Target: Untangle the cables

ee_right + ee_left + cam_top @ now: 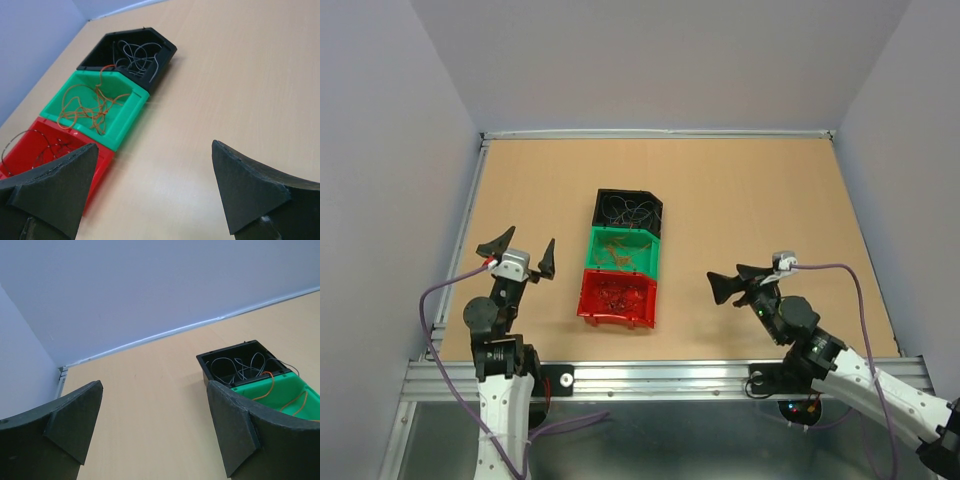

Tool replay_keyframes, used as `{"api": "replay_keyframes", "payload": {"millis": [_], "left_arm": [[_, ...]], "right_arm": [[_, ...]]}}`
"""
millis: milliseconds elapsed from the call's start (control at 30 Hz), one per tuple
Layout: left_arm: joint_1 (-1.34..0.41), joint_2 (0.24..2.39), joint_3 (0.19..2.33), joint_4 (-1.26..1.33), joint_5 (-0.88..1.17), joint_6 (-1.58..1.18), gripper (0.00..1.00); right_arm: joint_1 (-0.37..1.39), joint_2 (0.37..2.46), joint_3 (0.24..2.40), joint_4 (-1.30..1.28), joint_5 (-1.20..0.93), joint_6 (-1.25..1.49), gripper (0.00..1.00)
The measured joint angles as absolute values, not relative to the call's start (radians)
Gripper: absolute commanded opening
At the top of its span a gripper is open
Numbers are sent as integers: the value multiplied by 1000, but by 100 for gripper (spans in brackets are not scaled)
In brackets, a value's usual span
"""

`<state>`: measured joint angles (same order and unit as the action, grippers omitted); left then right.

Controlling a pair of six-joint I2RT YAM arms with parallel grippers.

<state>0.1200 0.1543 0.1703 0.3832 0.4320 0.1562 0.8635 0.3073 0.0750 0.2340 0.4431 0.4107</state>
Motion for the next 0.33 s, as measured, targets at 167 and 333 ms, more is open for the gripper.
{"api": "replay_keyframes", "payload": {"millis": [167, 333], "left_arm": [[120, 187, 170, 385, 452, 163, 99], [120, 216, 170, 385, 458, 167, 99]], "right_arm": [[863, 340, 75, 218, 446, 416, 100], [863, 321, 75, 216, 448, 416, 100]]}}
